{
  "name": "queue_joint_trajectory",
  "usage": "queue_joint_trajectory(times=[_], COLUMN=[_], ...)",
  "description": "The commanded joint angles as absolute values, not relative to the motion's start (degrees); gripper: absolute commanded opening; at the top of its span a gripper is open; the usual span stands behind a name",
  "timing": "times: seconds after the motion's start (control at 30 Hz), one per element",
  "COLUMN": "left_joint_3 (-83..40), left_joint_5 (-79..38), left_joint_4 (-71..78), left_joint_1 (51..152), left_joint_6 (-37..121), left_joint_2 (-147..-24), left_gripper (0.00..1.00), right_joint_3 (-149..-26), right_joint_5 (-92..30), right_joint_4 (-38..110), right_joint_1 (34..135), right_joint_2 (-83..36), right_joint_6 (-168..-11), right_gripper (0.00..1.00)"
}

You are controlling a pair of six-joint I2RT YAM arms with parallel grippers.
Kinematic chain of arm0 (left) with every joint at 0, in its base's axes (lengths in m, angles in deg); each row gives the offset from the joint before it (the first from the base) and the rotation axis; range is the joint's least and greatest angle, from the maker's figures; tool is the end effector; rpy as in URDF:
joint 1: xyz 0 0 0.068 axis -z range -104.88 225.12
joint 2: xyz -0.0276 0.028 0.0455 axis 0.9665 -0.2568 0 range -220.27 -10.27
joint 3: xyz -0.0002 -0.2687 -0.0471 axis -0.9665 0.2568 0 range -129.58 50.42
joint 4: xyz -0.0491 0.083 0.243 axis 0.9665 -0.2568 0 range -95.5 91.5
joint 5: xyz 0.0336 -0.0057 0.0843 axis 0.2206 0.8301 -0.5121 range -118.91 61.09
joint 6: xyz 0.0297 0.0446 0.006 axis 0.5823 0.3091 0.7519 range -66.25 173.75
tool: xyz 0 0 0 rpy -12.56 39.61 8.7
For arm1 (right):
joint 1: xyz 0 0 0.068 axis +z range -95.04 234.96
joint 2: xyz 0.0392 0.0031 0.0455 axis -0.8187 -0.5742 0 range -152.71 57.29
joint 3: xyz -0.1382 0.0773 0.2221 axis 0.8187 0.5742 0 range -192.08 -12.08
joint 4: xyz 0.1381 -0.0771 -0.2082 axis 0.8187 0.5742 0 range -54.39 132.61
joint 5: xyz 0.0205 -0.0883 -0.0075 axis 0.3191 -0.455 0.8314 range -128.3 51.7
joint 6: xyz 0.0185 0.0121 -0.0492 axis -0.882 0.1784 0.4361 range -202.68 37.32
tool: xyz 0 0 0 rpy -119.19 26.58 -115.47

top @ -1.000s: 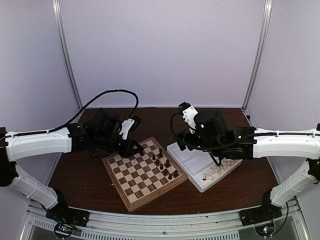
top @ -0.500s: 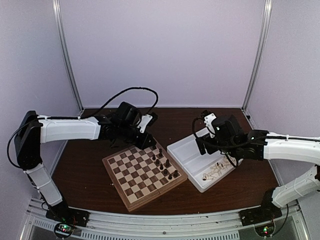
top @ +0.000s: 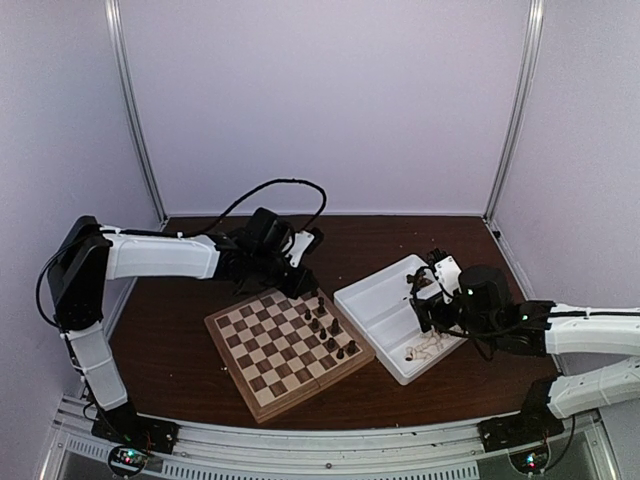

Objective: Set up the chess pieces on the board
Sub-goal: Place the chess piece on the chessboard.

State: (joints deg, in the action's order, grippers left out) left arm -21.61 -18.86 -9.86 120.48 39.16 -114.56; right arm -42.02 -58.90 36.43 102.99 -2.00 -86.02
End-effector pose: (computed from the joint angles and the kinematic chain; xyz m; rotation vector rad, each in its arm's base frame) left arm 0.2788 -0.2914 0.2141 0.7330 2.3196 -0.7056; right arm 0.1571 0.1559 0.2186 -0.5823 1.9814 0.1758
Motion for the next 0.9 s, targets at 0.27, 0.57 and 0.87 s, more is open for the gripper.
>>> queue_joint_trajectory(times=[0.27, 0.57, 0.87], left_joint_3=[-23.1, -22.5, -22.0], left_joint_5=[-21.3, -20.5, -19.5], left_joint_4=[-5.9, -5.0, -3.2], left_joint_1=[118.2, 118.2, 118.2], left_joint_6=[39.5, 40.3, 40.6], left_joint_2=[-116.6, -118.3, -120.0], left_gripper=[0.0, 0.0, 0.0], right_joint_3=[-36.5, -36.2, -36.2], right_joint_5=[-54.6, -54.4, -53.7], right_joint_4=[23.0, 22.4, 22.6], right_joint_1=[101.9, 101.9, 101.8], right_joint_2=[-3.9, -3.6, -3.4], right_joint_6=[-84.3, -83.8, -83.7], right_gripper=[1.0, 1.0, 1.0])
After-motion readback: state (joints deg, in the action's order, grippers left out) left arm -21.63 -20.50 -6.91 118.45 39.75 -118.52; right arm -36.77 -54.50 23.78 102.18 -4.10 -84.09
